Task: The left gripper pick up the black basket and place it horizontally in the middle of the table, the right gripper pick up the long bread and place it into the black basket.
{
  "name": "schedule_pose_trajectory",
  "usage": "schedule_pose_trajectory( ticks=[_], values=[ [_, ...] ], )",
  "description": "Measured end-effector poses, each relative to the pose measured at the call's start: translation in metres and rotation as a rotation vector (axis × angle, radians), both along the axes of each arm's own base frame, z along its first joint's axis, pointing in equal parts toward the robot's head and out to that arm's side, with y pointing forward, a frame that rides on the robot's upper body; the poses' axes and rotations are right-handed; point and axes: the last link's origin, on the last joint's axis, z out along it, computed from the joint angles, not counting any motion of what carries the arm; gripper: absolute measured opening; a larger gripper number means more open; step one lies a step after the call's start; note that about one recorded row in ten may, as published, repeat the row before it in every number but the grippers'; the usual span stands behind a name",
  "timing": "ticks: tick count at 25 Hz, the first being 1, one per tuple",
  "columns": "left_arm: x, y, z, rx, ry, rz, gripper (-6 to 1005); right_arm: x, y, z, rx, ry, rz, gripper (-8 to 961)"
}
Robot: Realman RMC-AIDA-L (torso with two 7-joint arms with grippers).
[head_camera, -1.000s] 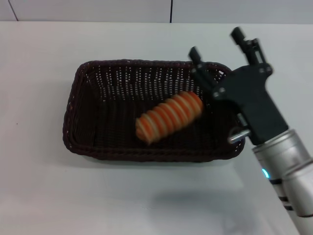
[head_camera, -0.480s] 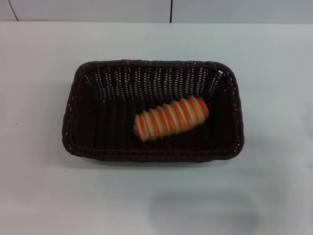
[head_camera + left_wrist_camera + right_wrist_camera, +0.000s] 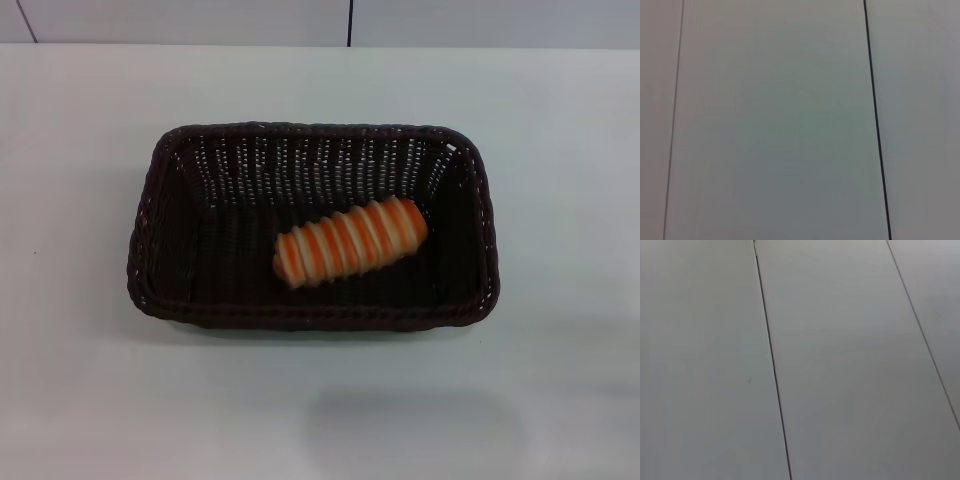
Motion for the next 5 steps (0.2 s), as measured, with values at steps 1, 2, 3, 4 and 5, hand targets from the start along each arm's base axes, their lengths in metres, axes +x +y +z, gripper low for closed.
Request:
schedule_pose_trajectory(
  ticks=[1, 2, 3, 4, 5],
  values=[
    [-0.0001, -0.0001, 0.0000, 0.000, 0.001, 0.001, 801, 0.0000, 0.0000, 0.0000, 0.000, 0.000, 0.000, 842],
    [-0.0002, -0.0003, -0.0003, 0.000, 0.000, 0.002, 801, 0.0003, -0.0007, -0.0001, 0.000, 0.000, -0.002, 842],
    [-0.0002, -0.0004, -0.0007, 0.001, 0.000, 0.004, 801, 0.0006, -0.0014, -0.0001, 0.000, 0.000, -0.004, 842],
    [-0.0005, -0.0004, -0.0009, 0.002, -0.001, 0.007, 801, 0.0007, -0.0018, -0.0001, 0.001, 0.000, -0.005, 842],
    [-0.0013, -0.0005, -0.0010, 0.006, -0.002, 0.014, 801, 0.0010, -0.0022, 0.0001, 0.001, -0.002, -0.006, 842]
  ],
)
